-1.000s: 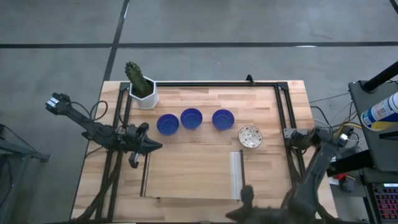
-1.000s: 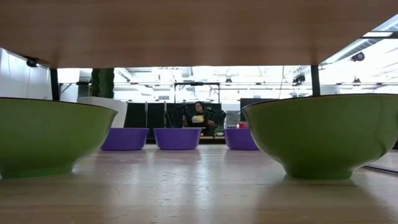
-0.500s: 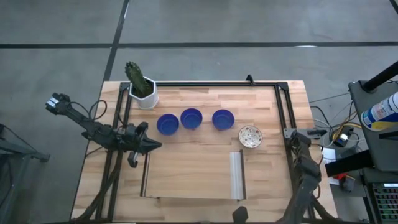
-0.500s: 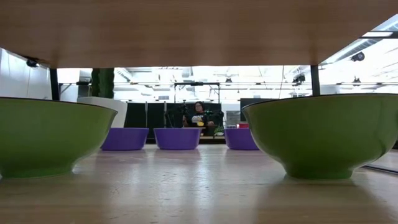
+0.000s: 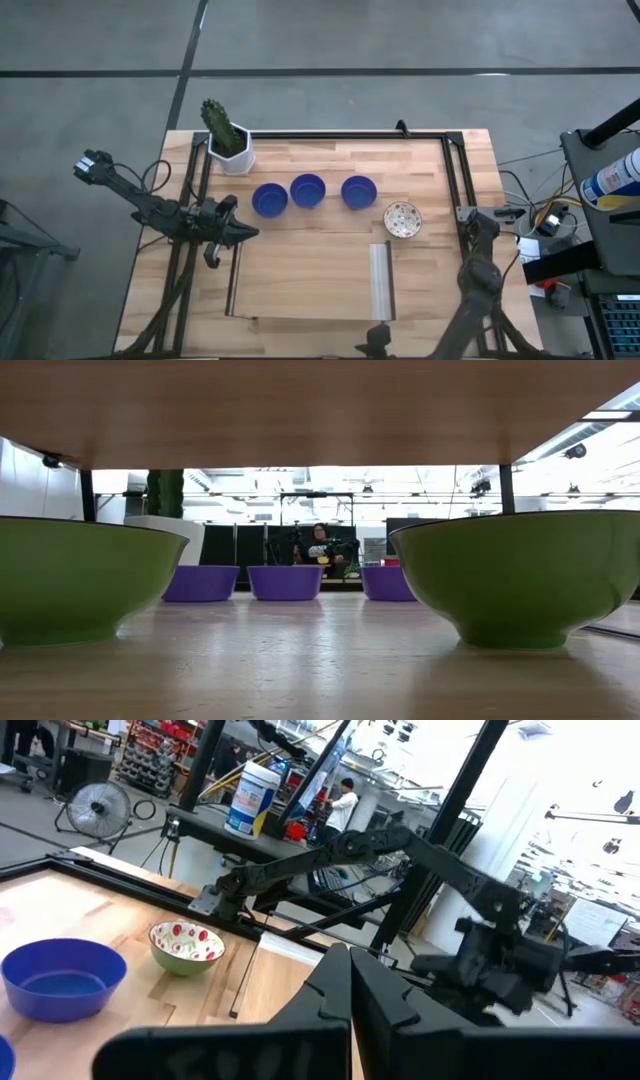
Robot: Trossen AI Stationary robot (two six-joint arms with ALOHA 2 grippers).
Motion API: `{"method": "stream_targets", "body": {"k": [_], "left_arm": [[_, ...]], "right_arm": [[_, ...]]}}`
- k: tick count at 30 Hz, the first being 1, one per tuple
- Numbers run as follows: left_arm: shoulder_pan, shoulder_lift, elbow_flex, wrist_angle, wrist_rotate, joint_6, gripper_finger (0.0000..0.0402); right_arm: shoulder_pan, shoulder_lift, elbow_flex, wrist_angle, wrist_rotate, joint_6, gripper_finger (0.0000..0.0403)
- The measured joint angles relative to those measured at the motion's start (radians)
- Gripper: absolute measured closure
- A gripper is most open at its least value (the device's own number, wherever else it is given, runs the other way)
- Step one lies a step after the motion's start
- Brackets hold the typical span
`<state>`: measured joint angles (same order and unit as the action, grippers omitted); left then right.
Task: Pick & Place Mini bowls
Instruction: Put the bottom right green bowl on the shelf
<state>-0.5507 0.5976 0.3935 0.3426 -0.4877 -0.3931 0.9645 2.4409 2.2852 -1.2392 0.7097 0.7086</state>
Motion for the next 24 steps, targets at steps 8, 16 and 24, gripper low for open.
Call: {"method": "stream_targets", "body": {"k": [8, 16, 24], "left_arm": [[0.000, 0.000, 0.000, 0.000, 0.000, 0.000, 0.0402], [0.000, -0.001, -0.001, 0.000, 0.000, 0.000, 0.0402], [-0.001, 0.000, -0.002, -0.001, 0.004, 0.000, 0.0402]], "right_arm": [[-0.009, 0.066, -0.002, -0.076, -0.023, 0.121, 0.0220], [-0.029, 0.112, -0.008, -0.146, 0.010, 0.212, 0.0221], [-0.055, 0.130, -0.009, -0.180, 0.019, 0.264, 0.0221]]}}
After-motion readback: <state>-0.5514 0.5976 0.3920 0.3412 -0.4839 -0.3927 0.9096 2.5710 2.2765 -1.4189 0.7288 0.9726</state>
